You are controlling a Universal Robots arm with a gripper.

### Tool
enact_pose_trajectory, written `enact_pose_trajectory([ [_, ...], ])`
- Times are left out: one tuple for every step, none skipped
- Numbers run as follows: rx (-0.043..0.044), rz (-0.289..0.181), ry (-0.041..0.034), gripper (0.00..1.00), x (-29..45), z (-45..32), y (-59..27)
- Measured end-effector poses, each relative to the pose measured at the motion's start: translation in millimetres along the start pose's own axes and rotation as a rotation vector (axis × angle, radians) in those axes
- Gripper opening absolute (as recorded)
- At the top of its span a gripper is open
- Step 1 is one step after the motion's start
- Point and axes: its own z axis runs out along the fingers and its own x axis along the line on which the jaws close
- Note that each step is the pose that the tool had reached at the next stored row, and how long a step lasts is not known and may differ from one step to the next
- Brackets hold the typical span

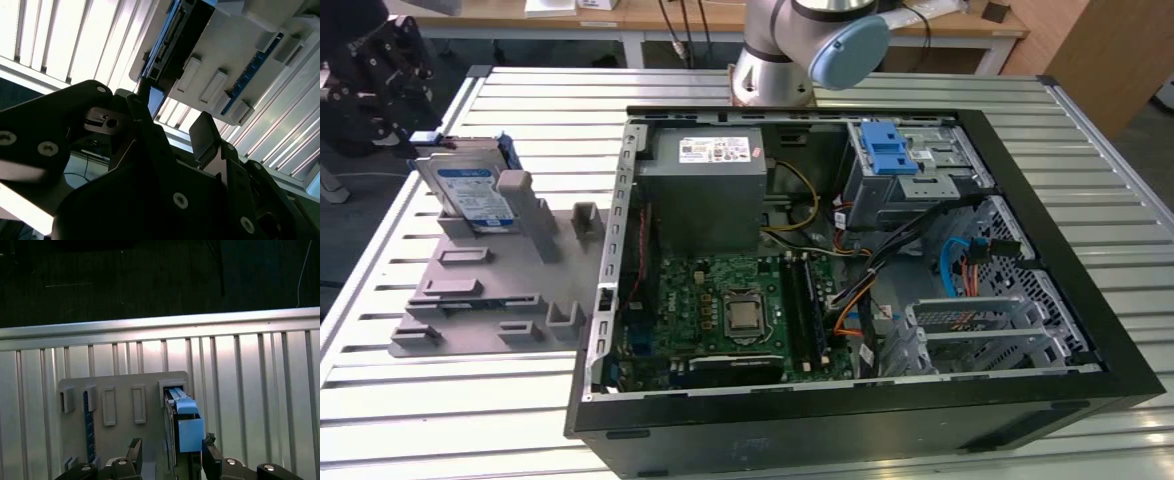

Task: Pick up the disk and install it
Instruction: 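Pick up the disk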

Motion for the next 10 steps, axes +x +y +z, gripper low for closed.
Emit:
enact_pose_trajectory([
  [0.0001, 0.0, 0.0, 0.59, -0.7, 1.2, 0.9],
  [-0.0001, 0.0, 0.0001, 0.59, -1.1, 2.1, 1.9],
  [-0.0001, 0.0, 0.0001, 0.59, -1.4, 2.8, 2.7],
  [-0.0002, 0.0, 0.0001, 0.59, -2.4, 3.4, 3.1],
  [0.0001, 0.0, 0.0, 0.59, -3.2, 3.9, 3.4],
  [-0.0002, 0.0, 0.0001, 0.59, -4.2, 4.1, 3.5],
  [-0.0001, 0.0, 0.0001, 0.59, -5.9, 4.3, 3.7],
  [-0.0001, 0.0, 0.0, 0.59, -7.1, 4.4, 3.8],
  [-0.0001, 0.0, 0.0001, 0.59, -8.1, 4.6, 3.9],
  [0.0001, 0.0, 0.0, 0.59, -8.6, 5.0, 4.1],
])
